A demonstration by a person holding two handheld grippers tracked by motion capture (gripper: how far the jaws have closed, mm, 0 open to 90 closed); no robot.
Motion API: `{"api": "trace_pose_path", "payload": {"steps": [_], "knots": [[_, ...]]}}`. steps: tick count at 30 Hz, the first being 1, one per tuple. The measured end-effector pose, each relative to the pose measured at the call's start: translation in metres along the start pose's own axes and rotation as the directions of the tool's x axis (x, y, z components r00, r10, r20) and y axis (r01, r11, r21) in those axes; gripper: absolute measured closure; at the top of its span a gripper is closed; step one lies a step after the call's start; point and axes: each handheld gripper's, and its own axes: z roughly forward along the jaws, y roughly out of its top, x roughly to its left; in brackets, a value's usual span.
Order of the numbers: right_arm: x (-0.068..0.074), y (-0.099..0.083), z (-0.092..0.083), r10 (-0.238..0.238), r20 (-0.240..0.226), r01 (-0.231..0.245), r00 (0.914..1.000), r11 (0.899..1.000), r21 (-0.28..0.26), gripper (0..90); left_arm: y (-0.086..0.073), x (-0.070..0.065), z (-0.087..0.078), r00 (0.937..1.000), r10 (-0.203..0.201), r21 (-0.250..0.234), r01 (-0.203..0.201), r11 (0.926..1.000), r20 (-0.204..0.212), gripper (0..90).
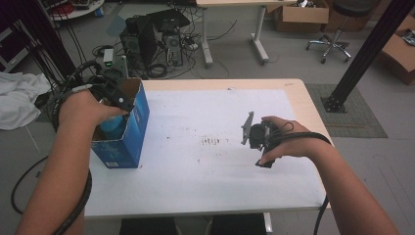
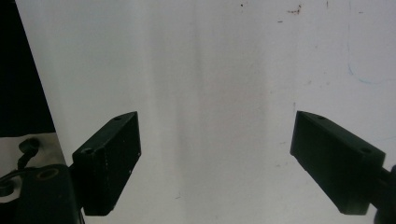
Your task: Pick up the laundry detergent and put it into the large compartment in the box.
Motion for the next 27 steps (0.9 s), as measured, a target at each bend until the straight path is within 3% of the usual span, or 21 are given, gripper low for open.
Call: {"api": "trace_pose_path", "payload": {"steps": [12, 18, 19, 20, 24, 25, 26, 27], "knots": [[0.000, 0.002, -0.002, 0.003, -0.004, -0.003, 1.0000, 1.000, 0.010, 16.5, 0.001, -0.016, -0.010, 0.9956, 0.093, -0.014, -0.093, 0.9955, -0.010, 0.2], [0.000, 0.003, -0.004, 0.001, -0.008, 0.000, 1.0000, 1.000, 0.013, 16.4, 0.004, -0.027, -0.014, 0.9858, 0.168, -0.036, -0.168, 0.9852, 0.001, 0.1], [0.000, 0.004, -0.005, 0.000, -0.009, 0.000, 1.0000, 1.000, 0.011, 16.5, 0.005, -0.032, -0.016, 0.9792, 0.203, -0.045, -0.202, 0.9784, 0.011, 0.1], [0.000, 0.004, -0.005, 0.000, -0.009, 0.000, 1.0000, 1.000, 0.011, 16.5, 0.005, -0.032, -0.016, 0.9792, 0.203, -0.045, -0.202, 0.9784, 0.011, 0.1], [-0.001, 0.003, -0.007, 0.002, -0.008, -0.002, 1.0000, 1.000, 0.011, 16.5, 0.005, -0.048, -0.023, 0.9590, 0.283, -0.063, -0.282, 0.9573, 0.009, 0.1], [-0.002, 0.004, -0.008, 0.003, -0.008, -0.003, 1.0000, 1.000, 0.013, 16.5, 0.005, -0.057, -0.027, 0.9422, 0.335, -0.066, -0.333, 0.9405, 0.012, 0.1], [-0.003, 0.004, -0.008, 0.002, -0.008, -0.002, 1.0000, 1.000, 0.015, 16.4, 0.005, -0.057, -0.027, 0.9422, 0.335, -0.066, -0.333, 0.9405, 0.012, 0.1], [-0.003, 0.005, -0.009, 0.005, -0.009, -0.005, 1.0000, 1.000, 0.018, 16.4, 0.005, -0.063, -0.029, 0.9348, 0.355, -0.075, -0.353, 0.9327, 0.015, 0.1]]}}
